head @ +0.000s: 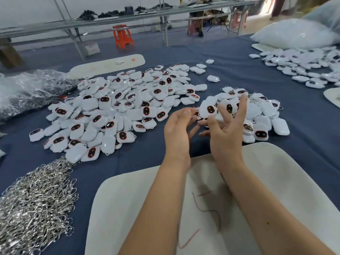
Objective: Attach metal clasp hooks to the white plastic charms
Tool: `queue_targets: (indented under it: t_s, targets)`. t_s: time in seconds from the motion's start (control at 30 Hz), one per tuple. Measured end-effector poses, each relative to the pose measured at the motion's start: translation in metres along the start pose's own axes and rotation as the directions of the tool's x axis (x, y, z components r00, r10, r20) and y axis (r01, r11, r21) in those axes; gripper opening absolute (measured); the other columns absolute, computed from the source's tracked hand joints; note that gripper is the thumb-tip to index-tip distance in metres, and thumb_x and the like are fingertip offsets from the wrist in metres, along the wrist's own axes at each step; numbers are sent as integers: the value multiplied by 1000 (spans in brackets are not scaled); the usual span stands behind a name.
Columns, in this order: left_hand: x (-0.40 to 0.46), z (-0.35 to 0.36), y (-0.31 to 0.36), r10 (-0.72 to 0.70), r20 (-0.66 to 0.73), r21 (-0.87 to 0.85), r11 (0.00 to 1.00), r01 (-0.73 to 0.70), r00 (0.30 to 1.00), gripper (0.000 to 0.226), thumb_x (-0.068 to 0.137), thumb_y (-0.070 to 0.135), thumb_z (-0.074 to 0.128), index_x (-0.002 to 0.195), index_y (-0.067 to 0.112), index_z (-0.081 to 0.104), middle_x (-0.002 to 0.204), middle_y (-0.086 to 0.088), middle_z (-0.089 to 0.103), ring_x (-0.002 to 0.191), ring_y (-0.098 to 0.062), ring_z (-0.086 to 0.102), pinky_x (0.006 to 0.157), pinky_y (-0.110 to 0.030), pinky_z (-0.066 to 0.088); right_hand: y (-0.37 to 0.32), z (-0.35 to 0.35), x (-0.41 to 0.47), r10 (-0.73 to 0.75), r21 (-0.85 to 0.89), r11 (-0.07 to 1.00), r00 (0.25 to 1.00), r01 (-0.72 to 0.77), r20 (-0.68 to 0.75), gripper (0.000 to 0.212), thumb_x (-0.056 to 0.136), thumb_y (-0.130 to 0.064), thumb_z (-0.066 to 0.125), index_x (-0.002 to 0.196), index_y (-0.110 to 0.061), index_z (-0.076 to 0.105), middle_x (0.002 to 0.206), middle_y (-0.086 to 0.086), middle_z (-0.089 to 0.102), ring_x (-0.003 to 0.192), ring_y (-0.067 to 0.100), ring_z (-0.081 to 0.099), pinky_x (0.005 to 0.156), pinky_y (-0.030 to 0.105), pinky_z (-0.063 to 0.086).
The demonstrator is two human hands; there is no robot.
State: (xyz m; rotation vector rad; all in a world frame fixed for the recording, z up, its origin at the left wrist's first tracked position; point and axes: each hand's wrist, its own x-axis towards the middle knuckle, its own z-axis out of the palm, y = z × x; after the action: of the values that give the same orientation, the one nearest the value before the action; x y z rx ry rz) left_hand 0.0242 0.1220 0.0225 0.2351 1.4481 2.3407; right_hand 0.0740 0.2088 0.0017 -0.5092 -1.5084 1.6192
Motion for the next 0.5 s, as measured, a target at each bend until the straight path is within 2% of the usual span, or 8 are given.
queue_targets:
  t_s: [0.1, 0.17, 0.23, 0.3, 0.4, 0.5]
  targets:
    - [1, -6, -7, -13, -84, 34, 999, 16, 996, 19, 101, 17, 59, 108, 5, 72, 117, -11, 74, 117, -26, 68, 100, -43, 57, 4, 2, -3, -4, -121, 993, 1000, 5, 11, 71, 102, -6, 60, 158, -36, 29, 137, -1, 60, 76, 21, 76, 63, 31, 62]
    - [1, -10, -8, -23, -138, 11, 1000, 24, 990, 14, 98, 14, 60, 101, 7, 72, 116, -13, 74, 114, -26, 69, 96, -44, 59, 7, 5, -4, -34, -246, 968, 999, 42, 39, 51, 100, -8, 62, 145, -26, 46, 119, -6, 68, 68, 26, 73, 62, 43, 63]
    - [2, -16, -7, -13, -196, 29, 999, 19, 981, 12, 97, 12, 60, 96, 8, 72, 111, -12, 75, 106, -24, 71, 87, -38, 62, 8, 7, -7, -109, -384, 912, 988, 142, 107, 32, 98, -8, 65, 127, -22, 59, 98, -9, 72, 66, 24, 70, 69, 49, 61]
    - [3, -25, -2, 31, -265, 118, 993, 0, 964, 10, 96, 10, 62, 92, 9, 71, 100, -10, 76, 92, -19, 72, 76, -32, 62, 7, 10, -12, -176, -481, 837, 961, 261, 215, 22, 96, -8, 67, 115, -19, 66, 88, -7, 72, 65, 20, 69, 74, 46, 58]
    - [2, -47, 8, 163, -354, 278, 958, -62, 921, 18, 96, 6, 56, 84, 10, 69, 83, -3, 74, 77, -17, 70, 64, -29, 57, 5, 18, -23, -196, -565, 721, 900, 401, 388, 14, 94, -10, 68, 105, -19, 70, 82, -8, 71, 67, 11, 63, 74, 39, 55]
    - [-3, -77, 21, 269, -477, 347, 932, -101, 837, 26, 95, 4, 48, 78, 11, 66, 74, 2, 71, 68, -15, 68, 61, -28, 54, 3, 35, -38, -141, -596, 593, 799, 541, 585, 12, 94, -15, 66, 106, -17, 70, 91, -4, 70, 83, 20, 62, 77, 41, 51]
